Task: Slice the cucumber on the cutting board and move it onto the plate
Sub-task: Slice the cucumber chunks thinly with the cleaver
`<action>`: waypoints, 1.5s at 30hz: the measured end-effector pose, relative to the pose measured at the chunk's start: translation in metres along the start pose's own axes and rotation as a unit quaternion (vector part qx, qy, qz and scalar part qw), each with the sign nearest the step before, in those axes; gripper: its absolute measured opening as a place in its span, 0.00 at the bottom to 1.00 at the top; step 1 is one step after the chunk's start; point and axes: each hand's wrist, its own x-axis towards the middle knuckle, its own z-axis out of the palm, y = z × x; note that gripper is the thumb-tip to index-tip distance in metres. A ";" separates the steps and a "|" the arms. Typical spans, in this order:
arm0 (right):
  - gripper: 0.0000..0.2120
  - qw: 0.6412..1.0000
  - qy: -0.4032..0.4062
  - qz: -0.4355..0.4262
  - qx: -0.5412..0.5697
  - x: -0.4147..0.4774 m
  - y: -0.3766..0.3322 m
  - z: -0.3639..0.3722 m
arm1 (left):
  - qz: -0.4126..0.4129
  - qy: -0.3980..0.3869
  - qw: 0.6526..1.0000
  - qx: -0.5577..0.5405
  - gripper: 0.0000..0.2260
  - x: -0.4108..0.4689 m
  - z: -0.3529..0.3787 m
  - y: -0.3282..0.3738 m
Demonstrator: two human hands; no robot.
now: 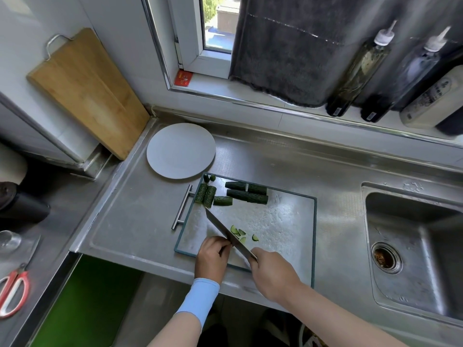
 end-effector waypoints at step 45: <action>0.09 0.998 0.009 -0.030 -0.055 0.024 -0.005 0.007 | -0.040 0.018 0.999 -0.007 0.08 0.001 0.004 0.003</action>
